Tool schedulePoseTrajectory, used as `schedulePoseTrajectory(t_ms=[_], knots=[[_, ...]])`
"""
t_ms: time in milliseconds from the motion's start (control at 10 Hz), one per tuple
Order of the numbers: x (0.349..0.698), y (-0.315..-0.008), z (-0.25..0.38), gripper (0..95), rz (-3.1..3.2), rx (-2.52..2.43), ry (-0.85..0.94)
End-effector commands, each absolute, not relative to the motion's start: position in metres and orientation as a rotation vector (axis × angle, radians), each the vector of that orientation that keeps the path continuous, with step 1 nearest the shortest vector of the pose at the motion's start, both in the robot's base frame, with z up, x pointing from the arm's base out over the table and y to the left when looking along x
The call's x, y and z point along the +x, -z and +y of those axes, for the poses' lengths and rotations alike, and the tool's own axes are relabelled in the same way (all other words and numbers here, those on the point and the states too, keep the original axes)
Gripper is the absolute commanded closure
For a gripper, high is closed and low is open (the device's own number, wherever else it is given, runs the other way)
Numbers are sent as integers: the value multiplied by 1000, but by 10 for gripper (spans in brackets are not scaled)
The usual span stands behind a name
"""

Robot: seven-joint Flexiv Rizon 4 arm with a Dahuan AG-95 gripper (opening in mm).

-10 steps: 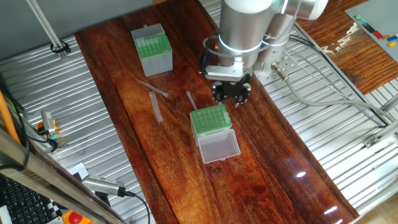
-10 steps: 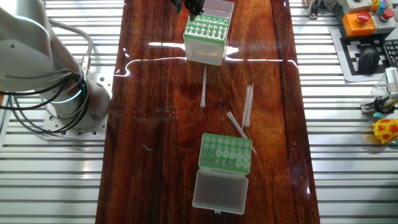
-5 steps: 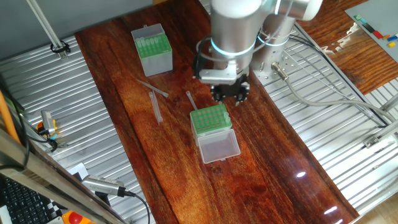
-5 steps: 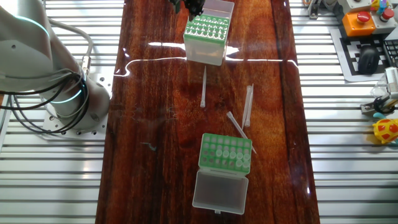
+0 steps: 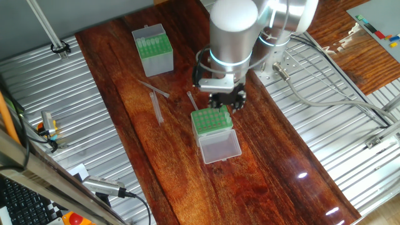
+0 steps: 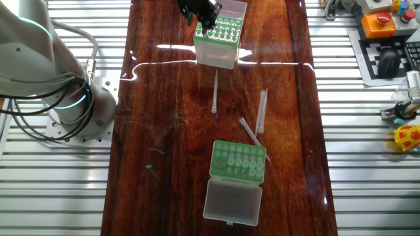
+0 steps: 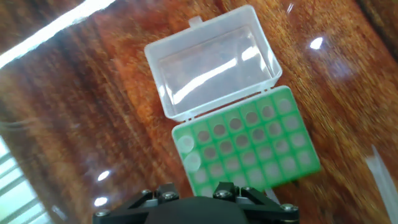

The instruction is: Transfer all large pipette tips from one holder to another

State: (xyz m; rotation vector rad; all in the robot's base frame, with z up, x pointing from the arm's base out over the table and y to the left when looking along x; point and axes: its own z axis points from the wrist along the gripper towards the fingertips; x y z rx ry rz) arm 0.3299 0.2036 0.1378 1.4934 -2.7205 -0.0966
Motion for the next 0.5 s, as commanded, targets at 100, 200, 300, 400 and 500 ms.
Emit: schedulePoseTrajectory(t_ms=[100,200,300,400,500], knots=[[327,-144,204,570,-2700,1489,50],[327,-144,204,570,-2703,1475,56],[327,-144,204,570,-2706,1463,55],[327,-144,204,570,-2707,1458,49],[327,-144,204,570,-2713,1452,54]])
